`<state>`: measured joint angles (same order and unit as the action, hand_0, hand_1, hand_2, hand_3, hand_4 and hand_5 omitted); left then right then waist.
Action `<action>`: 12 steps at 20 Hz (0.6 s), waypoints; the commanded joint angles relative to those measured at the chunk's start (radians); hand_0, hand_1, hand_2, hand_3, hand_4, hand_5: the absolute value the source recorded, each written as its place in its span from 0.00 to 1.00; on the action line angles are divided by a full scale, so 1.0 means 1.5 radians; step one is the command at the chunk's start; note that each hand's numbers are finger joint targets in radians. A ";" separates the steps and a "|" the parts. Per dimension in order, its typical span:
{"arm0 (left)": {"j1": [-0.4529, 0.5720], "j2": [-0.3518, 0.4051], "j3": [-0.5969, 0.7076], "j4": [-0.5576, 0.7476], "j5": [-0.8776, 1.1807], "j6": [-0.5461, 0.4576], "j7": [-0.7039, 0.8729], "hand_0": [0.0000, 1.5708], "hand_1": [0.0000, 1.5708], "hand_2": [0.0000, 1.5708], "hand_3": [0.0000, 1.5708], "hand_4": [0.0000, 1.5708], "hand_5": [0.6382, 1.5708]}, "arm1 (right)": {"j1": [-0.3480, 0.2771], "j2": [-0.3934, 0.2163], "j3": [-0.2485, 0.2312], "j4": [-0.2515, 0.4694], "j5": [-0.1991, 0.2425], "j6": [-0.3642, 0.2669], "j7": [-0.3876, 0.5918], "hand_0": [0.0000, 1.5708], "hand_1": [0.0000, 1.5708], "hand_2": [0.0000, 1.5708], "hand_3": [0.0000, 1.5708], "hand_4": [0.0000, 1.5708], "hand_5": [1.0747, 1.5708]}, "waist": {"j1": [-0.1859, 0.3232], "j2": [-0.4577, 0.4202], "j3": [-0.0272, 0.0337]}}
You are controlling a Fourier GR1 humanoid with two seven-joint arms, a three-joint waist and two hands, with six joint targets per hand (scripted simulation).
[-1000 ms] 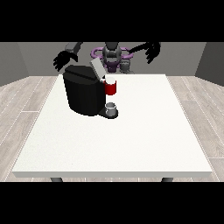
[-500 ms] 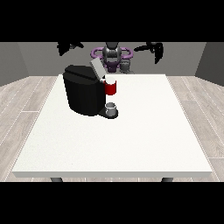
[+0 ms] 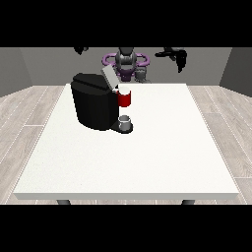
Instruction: Insert the coffee pod into the coffee machine and close the lid
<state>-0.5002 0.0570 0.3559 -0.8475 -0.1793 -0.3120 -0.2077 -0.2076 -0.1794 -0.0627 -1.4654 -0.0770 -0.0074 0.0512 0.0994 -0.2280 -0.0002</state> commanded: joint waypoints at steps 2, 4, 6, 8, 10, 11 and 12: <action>0.047 -0.002 -0.013 -0.056 0.032 -0.030 -0.011 0.00 0.00 0.00 0.00 0.14 1.00 | -0.054 -0.025 0.014 -0.009 0.011 0.029 0.040 0.00 0.00 0.00 0.00 0.15 1.00 | 0.019 0.023 0.0000; 0.054 -0.005 -0.022 -0.109 0.048 -0.017 0.023 0.00 0.00 0.00 0.00 0.07 1.00 | -0.044 -0.002 0.026 -0.002 0.025 0.025 0.001 0.00 0.00 0.00 0.00 0.14 1.00 | 0.015 0.041 0.0003; 0.094 -0.018 -0.044 -0.144 0.057 -0.019 0.041 0.00 0.00 0.00 0.00 0.00 1.00 | -0.050 -0.006 0.017 0.004 0.014 0.035 0.018 0.00 0.00 0.00 0.00 0.00 1.00 | 0.025 0.036 0.0003; 0.092 -0.014 -0.040 -0.155 0.060 0.004 0.038 0.00 0.00 0.00 0.00 0.00 1.00 | -0.071 0.003 0.027 0.015 0.033 0.026 0.008 0.00 0.00 0.00 0.00 0.08 1.00 | 0.019 0.071 0.0002; 0.095 -0.037 -0.076 -0.199 0.082 0.030 0.076 0.00 0.00 0.00 0.00 0.00 1.00 | -0.087 0.009 0.007 0.054 0.016 0.030 -0.002 0.00 0.00 0.00 0.00 0.00 1.00 | 0.033 0.072 0.0003; 0.091 -0.022 -0.047 -0.194 0.093 -0.004 0.062 0.00 0.00 0.00 0.00 0.00 1.00 | -0.074 0.029 0.019 0.058 0.025 0.020 -0.047 0.00 0.00 0.00 0.00 0.00 1.00 | 0.035 0.098 0.0003; 0.094 -0.029 -0.060 -0.230 0.093 0.020 0.095 0.00 0.00 0.00 0.00 0.00 1.00 | -0.104 0.019 0.010 0.065 0.018 0.031 -0.020 0.00 0.00 0.00 0.00 0.00 1.00 | 0.028 0.093 0.0003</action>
<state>-0.3731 0.0207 0.2823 -1.1050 -0.0734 -0.3012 -0.1204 -0.3048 -0.1609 -0.0366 -1.4072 -0.0425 0.0303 0.0232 0.1403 -0.1262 0.0002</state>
